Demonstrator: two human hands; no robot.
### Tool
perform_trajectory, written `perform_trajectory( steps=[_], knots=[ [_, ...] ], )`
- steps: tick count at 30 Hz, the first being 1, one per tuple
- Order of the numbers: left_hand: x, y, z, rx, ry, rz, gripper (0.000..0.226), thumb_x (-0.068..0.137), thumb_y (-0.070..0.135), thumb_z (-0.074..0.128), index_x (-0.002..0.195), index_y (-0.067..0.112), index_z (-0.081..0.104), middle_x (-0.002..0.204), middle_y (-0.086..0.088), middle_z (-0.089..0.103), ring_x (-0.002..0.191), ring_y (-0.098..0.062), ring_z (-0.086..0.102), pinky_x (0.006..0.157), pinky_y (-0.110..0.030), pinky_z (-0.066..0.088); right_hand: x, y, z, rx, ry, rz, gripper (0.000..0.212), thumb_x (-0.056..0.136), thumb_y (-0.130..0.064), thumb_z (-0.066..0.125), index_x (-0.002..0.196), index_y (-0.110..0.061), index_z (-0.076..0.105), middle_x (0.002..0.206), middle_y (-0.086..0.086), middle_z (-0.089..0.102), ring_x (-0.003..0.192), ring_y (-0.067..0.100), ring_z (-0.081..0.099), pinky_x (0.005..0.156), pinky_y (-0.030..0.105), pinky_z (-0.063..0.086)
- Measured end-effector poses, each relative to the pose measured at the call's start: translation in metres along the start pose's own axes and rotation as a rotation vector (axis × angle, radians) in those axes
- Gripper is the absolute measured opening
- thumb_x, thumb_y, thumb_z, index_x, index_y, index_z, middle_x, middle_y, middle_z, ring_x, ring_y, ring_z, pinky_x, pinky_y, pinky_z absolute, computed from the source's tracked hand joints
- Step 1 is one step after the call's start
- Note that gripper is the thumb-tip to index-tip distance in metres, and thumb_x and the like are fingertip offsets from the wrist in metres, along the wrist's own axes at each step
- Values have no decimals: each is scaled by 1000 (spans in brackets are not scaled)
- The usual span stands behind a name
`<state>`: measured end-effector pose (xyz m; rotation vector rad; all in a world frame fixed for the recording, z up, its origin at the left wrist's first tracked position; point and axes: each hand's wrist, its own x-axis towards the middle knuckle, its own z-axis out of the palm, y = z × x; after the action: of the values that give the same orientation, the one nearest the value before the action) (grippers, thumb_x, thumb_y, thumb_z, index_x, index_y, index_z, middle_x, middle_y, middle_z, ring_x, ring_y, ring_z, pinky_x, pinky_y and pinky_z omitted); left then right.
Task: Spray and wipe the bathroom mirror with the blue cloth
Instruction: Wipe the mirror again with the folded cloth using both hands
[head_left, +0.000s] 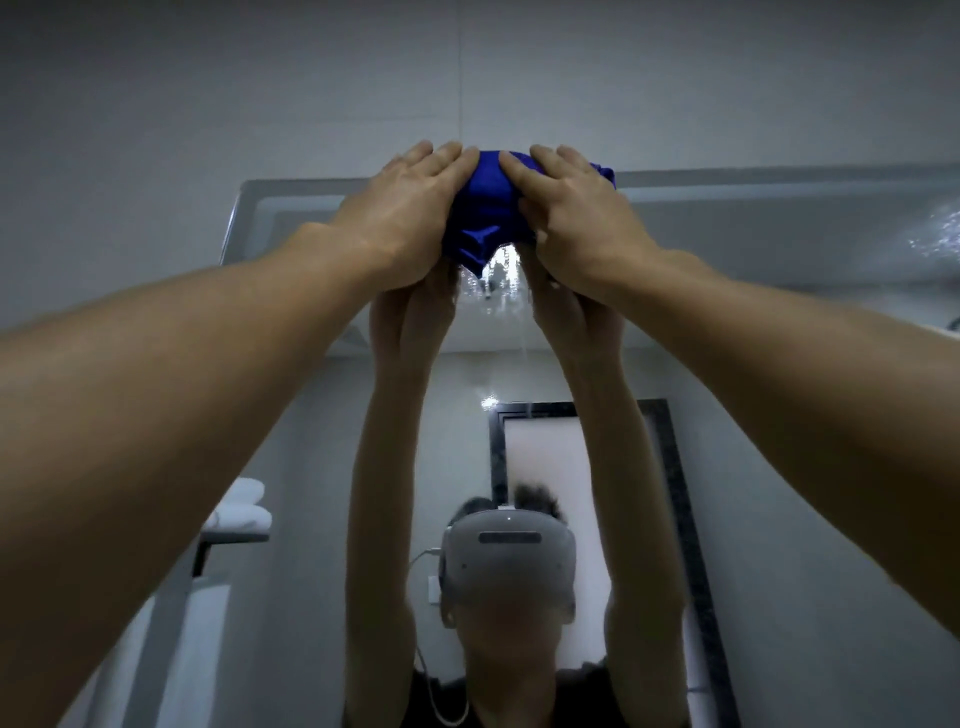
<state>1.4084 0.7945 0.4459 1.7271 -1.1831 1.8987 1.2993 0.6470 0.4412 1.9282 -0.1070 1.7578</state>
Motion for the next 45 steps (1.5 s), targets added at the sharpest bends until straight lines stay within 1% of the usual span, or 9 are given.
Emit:
perform_trajectory(
  steps=[7, 11, 16, 20, 23, 26, 34, 38, 45],
  knots=[
    [-24, -41, -9, 26, -3, -42, 70, 99, 6, 47, 157, 18, 10, 165, -6, 13, 151, -27, 10, 121, -36, 9, 16, -44, 10, 23, -25, -31, 50, 108, -24, 35, 157, -22, 28, 155, 11, 37, 140, 31, 31, 114, 41, 26],
    [-37, -73, -20, 30, -33, -86, 70, 97, 2, 48, 156, 20, 15, 164, -3, 16, 151, -24, 13, 121, -39, 13, 27, -80, 21, 17, -10, -52, 49, 109, -24, 32, 157, -21, 28, 153, 11, 40, 137, 30, 34, 114, 39, 28],
    [-48, -100, -28, 32, -30, -120, 67, 92, 5, 58, 151, 17, 30, 157, -9, 33, 143, -28, 31, 116, -44, 27, 43, -113, 36, 20, -18, -53, 49, 108, -25, 34, 157, -23, 26, 156, 12, 37, 142, 32, 30, 118, 42, 26],
    [-53, -112, -29, 18, -4, -134, 52, 89, 5, 61, 137, 18, 43, 134, -12, 52, 120, -34, 51, 99, -51, 44, 50, -124, 44, 19, 3, -67, 49, 107, -23, 36, 156, -23, 29, 150, 11, 42, 136, 32, 36, 115, 42, 29],
    [-56, -114, -31, -11, 12, -117, 44, 86, 3, 63, 125, 17, 47, 123, -11, 55, 109, -33, 54, 87, -48, 46, 49, -129, 49, 26, 30, -57, 49, 106, -23, 38, 155, -23, 31, 149, 11, 44, 134, 32, 37, 113, 43, 31],
    [-66, -114, -33, -38, 5, -143, 42, 84, 2, 62, 121, 16, 49, 120, -13, 57, 105, -35, 54, 83, -48, 47, 41, -138, 50, 49, 27, -41, 49, 106, -23, 37, 155, -23, 32, 151, 9, 43, 138, 32, 35, 115, 42, 29],
    [-124, -106, -43, -89, -29, -167, 50, 86, 1, 65, 134, 8, 51, 130, -18, 55, 118, -38, 48, 96, -50, 43, -8, -163, 37, 70, -49, -57, 47, 105, -22, 41, 152, -23, 38, 150, 8, 46, 139, 28, 37, 112, 37, 30],
    [-160, -93, -47, -132, -41, -170, 46, 83, 0, 67, 126, 7, 53, 127, -16, 57, 114, -36, 49, 93, -46, 43, -49, -172, 40, 97, -32, -68, 45, 104, -24, 48, 149, -25, 45, 150, 8, 47, 140, 30, 38, 111, 44, 34],
    [-249, -67, -49, -189, -124, -113, 41, 74, 0, 74, 111, 7, 56, 121, -13, 58, 103, -37, 51, 85, -47, 44, -145, -197, 36, 105, -29, -99, 43, 92, -21, 66, 135, -21, 60, 136, 12, 59, 124, 36, 52, 93, 49, 45]
  ],
)
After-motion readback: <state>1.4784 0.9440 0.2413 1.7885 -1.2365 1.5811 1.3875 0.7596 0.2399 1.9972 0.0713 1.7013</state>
